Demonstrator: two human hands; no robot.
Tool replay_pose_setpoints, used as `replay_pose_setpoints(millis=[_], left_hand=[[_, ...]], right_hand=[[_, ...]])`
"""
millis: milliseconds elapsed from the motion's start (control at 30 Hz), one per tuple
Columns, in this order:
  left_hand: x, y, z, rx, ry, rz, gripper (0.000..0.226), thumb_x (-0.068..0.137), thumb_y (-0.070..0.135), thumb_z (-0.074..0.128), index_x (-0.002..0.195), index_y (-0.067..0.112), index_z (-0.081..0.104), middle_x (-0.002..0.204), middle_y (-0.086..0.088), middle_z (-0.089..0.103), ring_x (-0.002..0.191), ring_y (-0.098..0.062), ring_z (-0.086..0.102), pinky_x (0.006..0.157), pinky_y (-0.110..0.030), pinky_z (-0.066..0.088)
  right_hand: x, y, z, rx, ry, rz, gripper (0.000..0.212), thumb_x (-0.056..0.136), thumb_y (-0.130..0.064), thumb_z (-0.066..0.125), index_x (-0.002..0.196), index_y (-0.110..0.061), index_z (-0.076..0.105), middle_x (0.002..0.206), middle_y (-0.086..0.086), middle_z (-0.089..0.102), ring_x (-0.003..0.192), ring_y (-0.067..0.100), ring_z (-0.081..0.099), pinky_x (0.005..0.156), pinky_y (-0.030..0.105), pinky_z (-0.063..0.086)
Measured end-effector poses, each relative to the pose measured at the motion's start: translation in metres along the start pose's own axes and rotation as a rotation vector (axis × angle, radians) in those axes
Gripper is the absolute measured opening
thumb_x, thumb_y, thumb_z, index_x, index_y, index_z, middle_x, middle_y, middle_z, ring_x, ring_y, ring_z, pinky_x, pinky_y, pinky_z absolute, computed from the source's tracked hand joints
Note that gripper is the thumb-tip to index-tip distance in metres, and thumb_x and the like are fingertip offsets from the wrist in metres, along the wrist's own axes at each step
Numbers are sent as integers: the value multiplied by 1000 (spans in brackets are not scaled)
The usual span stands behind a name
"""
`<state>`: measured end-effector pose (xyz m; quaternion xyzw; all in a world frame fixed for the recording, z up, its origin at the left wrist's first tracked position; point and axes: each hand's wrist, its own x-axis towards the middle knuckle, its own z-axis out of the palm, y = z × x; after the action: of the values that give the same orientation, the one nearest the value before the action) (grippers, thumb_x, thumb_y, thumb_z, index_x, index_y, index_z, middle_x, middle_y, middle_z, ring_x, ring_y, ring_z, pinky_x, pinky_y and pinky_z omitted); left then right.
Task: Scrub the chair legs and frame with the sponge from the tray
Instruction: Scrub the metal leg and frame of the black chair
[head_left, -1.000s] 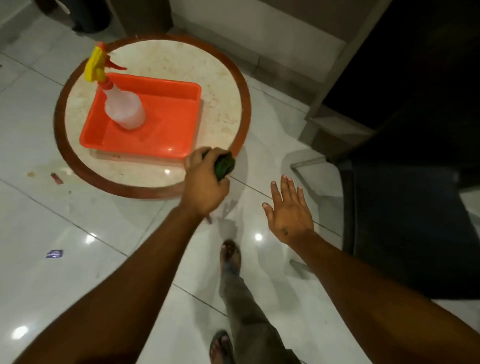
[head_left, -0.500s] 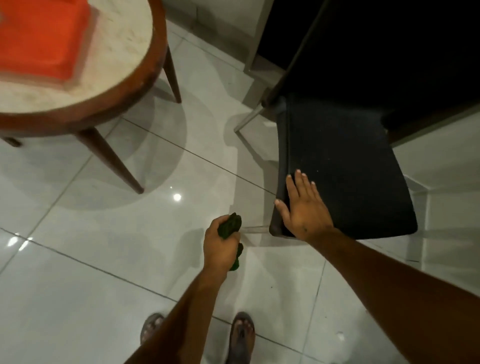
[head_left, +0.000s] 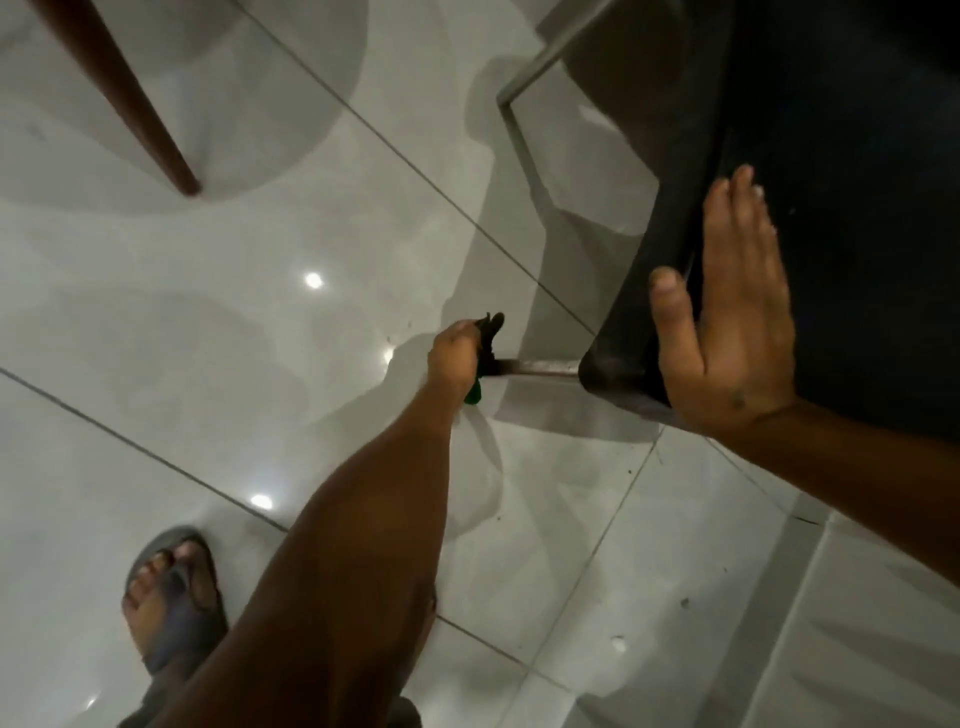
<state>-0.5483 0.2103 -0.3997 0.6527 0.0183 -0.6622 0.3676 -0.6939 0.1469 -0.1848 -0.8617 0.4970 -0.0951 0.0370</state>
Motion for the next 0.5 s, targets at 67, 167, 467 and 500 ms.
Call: replay_pose_setpoints(millis=[67,167,467,500], left_hand=[[-13,6,5,-86,12,-36,39,100,30,46,118,6,71,129,-24,72,120,-44,67,105,-51,53],[-82,20,24,-251,-97,110,49,95,42,43,115,12,76,121,-19,77,116,-38,71,80,-38,62],[-35,7,21,-1,-4,139,28,101,29,63,110,9,80,108,-14,76,100,-29,71,90,-36,54],[-16,7,17,-31,61,-3,27,98,28,67,107,6,80,103,-14,75,93,-29,68,87,-36,54]], right_hand=[[2,-1,-1,1,0,0,80,108,-62,22,163,-5,21,173,21,23,162,36,19,131,56,20],[2,-5,-6,5,-24,30,82,107,-64,20,164,-5,21,173,21,21,162,35,18,131,57,19],[0,-1,-5,-40,1,1,83,107,-64,24,163,-3,23,172,24,24,161,37,21,131,54,20],[-1,0,-4,-41,8,-14,82,108,-64,24,162,-2,23,171,25,25,161,37,22,131,53,20]])
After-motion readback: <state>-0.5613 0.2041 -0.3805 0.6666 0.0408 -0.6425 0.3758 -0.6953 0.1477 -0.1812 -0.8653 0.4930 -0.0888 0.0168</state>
